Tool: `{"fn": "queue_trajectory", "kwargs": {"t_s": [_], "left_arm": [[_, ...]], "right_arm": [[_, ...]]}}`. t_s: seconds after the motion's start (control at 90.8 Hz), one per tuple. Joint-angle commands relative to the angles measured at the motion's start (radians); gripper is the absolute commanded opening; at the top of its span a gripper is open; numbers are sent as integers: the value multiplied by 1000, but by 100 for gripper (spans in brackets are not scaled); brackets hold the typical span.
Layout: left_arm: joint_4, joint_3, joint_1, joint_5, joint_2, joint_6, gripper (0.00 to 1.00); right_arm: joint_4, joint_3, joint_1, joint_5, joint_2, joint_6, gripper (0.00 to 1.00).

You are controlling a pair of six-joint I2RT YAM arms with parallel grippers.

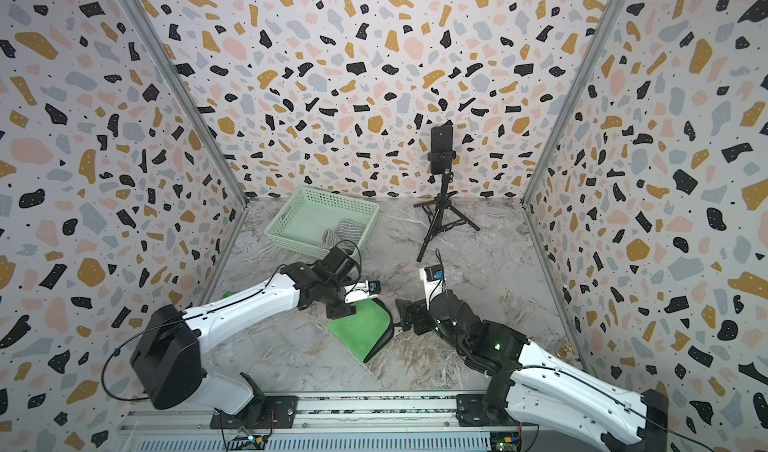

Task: Fold the square dishcloth
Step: Smooth out the cleaning item at the center of the board, then move the cleaning item to the center of the board, then pick up the cleaning item from the bin.

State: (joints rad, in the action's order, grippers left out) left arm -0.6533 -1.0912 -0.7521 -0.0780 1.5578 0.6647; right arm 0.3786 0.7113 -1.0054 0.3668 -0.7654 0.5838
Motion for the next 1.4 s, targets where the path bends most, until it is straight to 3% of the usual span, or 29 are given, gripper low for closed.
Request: {"fn": "queue_trajectory", "kwargs": {"t_s": [0.0,0.209,0.385,0.672,0.793,0.903,1.002,1.167,1.255,1.387], "left_arm": [[-50,-63,-48,-11,109,-22,58],[-100,-139,-73,-2,271,10,59],[-131,-82,-25,91,265,46,58],[-85,205,327,163,64,238,56],[-48,232,487,187,56,317,56],[-58,148,582,171,53,323,54],[-161,10,613,76,7,300,56],[-259,-218,603,-151,-58,194,77],[-188,-317,592,-194,-14,82,81],[-184,-500,547,-145,150,8,83]], "right_arm": [[153,-5,38,104,29,-40,94],[152,-39,63,121,35,-31,94],[150,-35,69,127,2,-32,94],[81,-33,74,79,-93,-35,94],[43,-30,74,55,-137,-38,94],[34,-16,77,38,-179,-45,94],[30,-6,83,33,-204,-55,95],[4,-1,110,-3,-227,-72,97],[-19,0,130,-21,-242,-79,98],[-49,-18,151,-32,-262,-91,98]]}}
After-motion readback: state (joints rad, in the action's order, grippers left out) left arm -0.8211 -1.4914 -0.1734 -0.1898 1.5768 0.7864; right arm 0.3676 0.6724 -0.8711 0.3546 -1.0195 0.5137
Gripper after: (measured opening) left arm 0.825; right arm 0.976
